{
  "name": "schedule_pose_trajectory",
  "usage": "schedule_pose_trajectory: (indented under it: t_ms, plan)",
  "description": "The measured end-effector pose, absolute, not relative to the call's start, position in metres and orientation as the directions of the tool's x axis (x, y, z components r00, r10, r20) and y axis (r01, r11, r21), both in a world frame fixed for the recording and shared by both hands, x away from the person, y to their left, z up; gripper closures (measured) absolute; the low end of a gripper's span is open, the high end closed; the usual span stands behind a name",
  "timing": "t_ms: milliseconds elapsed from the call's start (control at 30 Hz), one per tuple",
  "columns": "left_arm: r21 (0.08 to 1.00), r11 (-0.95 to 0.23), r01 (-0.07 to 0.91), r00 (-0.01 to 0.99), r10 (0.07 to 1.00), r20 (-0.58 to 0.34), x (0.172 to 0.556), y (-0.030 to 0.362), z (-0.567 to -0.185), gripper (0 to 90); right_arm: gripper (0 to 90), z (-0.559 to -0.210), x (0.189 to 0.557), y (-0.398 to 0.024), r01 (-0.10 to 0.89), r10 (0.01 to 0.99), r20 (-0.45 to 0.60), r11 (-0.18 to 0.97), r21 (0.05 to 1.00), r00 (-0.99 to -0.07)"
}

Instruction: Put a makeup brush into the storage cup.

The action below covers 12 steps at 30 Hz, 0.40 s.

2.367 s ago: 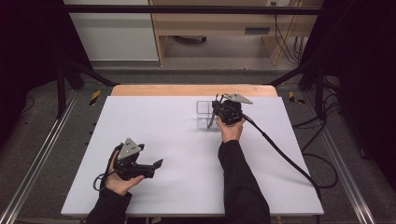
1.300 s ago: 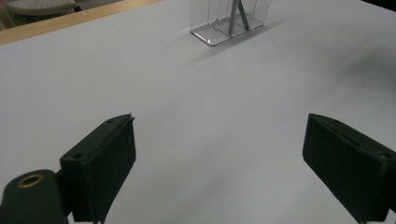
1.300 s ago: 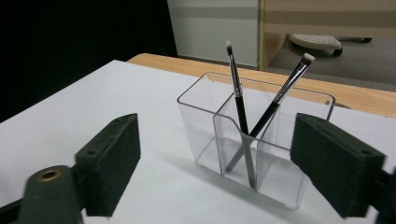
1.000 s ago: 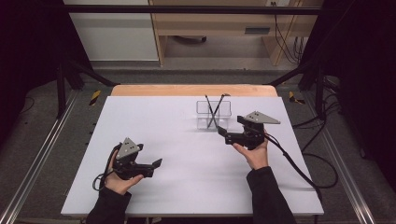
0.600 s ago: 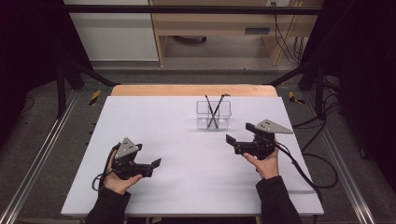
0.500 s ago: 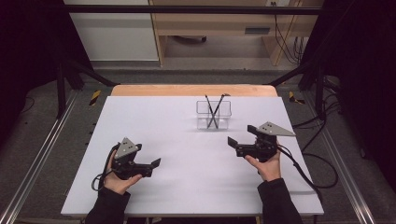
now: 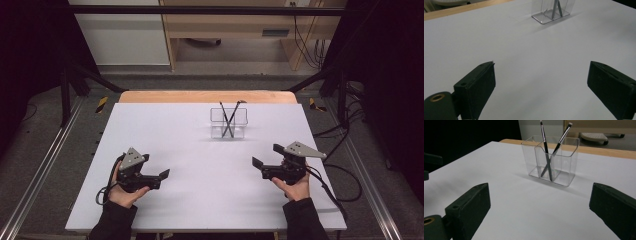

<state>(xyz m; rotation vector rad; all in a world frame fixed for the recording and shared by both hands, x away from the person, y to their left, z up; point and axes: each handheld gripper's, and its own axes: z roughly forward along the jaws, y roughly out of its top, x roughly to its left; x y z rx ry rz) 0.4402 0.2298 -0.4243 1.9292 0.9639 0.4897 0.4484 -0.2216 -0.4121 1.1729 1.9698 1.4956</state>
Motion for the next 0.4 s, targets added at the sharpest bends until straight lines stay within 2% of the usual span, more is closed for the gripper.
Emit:
schedule_pose_trajectory:
  t_ms: [400]
  plan:
    - [0.856, -0.289, 0.428, 0.616, 0.787, -0.042, 0.44, 0.233, -0.427, 7.3, 3.7, -0.424, 0.437, -0.236, 0.401, 0.829, 0.169, 0.071, 0.913, -0.533]
